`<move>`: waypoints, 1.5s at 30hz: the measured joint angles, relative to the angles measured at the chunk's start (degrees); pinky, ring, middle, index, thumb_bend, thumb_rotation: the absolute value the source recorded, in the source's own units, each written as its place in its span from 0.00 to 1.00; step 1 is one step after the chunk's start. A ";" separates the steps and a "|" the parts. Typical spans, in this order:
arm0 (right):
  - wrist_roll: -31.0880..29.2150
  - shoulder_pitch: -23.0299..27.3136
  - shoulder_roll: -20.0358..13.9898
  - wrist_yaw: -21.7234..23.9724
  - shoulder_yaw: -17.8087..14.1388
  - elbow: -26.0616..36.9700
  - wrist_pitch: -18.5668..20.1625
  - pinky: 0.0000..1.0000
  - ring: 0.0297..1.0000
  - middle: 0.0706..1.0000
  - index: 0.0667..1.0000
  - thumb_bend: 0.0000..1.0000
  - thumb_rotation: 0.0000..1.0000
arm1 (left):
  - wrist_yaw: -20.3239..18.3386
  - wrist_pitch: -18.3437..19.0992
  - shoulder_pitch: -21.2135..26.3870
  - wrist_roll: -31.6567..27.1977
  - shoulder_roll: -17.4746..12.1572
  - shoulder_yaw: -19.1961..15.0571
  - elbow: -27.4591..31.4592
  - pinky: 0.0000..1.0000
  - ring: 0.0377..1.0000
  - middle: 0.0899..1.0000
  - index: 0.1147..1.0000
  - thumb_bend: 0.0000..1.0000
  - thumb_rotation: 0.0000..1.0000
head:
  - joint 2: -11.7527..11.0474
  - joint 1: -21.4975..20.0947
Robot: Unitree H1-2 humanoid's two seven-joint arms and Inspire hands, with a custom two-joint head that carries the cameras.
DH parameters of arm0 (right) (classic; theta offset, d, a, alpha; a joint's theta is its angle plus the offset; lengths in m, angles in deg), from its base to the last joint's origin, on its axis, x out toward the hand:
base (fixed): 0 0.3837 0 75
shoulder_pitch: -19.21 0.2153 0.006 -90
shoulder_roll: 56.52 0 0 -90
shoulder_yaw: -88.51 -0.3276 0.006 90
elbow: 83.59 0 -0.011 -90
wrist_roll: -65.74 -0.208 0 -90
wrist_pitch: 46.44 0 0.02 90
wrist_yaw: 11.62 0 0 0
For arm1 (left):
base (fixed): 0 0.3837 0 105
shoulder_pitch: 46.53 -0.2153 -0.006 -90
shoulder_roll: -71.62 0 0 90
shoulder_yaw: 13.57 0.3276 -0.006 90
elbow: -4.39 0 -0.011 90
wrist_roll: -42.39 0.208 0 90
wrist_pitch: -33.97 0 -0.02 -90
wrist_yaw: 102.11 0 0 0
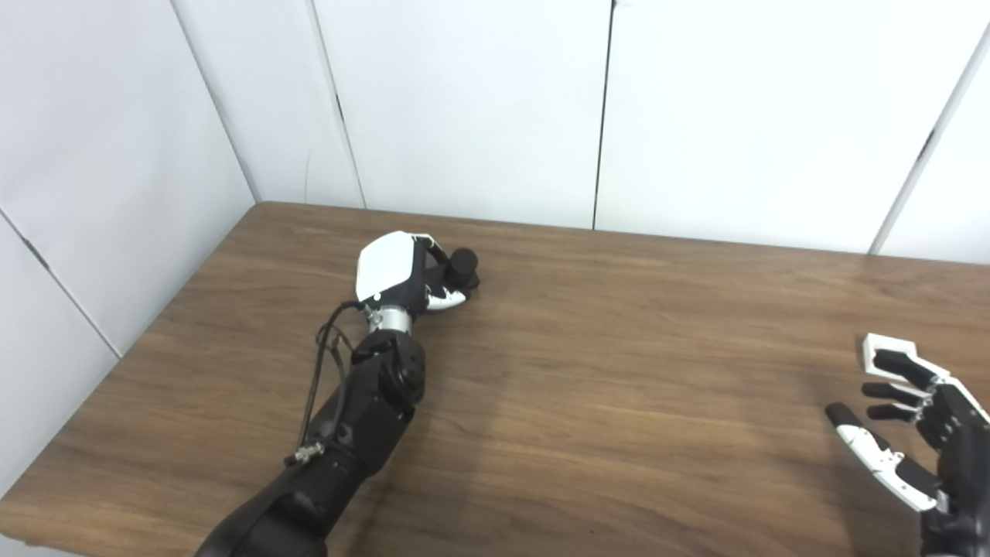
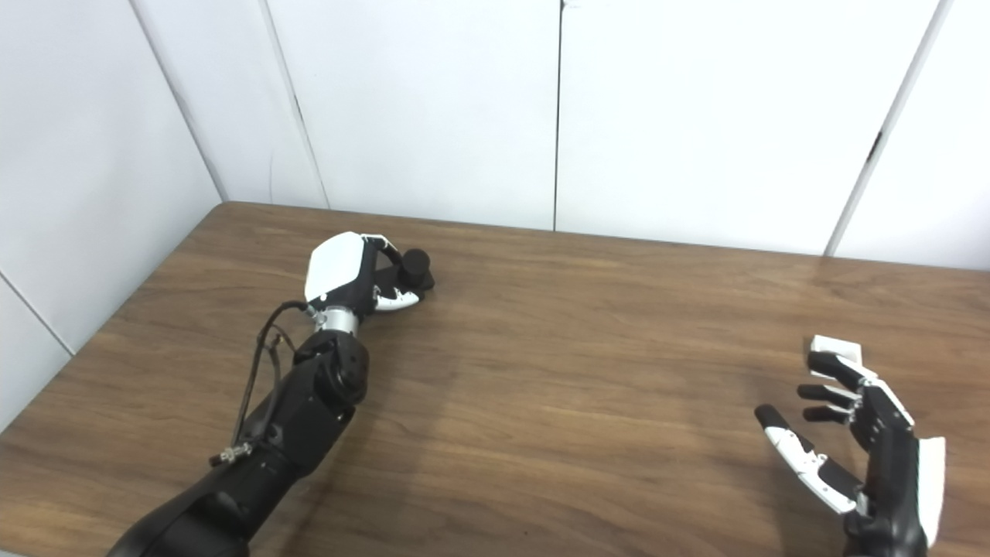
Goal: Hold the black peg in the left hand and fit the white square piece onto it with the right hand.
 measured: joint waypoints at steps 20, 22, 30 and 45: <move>-1.65 0.03 -0.43 1.71 0.23 0.04 -0.06 0.53 0.63 0.72 0.67 0.53 0.24 | -11.76 -13.79 -4.88 -11.92 -3.12 -1.23 6.19 0.80 0.89 0.84 0.42 0.52 0.07 | 0.53 -1.05; -1.63 -0.01 -0.42 1.94 0.25 0.15 0.35 0.53 0.63 0.72 0.68 0.53 0.25 | -13.47 -15.30 -5.20 -13.20 -3.15 -1.29 7.19 0.81 0.90 0.84 0.42 0.52 0.07 | 0.53 -1.23; -1.25 -0.46 -0.18 2.72 0.43 0.94 1.98 0.54 0.64 0.72 0.67 0.52 0.20 | -22.59 -20.30 -6.23 -18.08 -3.44 -0.54 10.11 0.81 0.90 0.84 0.42 0.52 0.07 | 0.62 -1.49; 0.31 -0.59 0.35 1.92 0.71 1.07 1.85 0.53 0.61 0.71 0.66 0.55 0.26 | -31.79 -23.93 -7.81 -21.77 -3.23 1.18 14.96 0.85 0.92 0.84 0.42 0.52 0.07 | 1.23 -3.95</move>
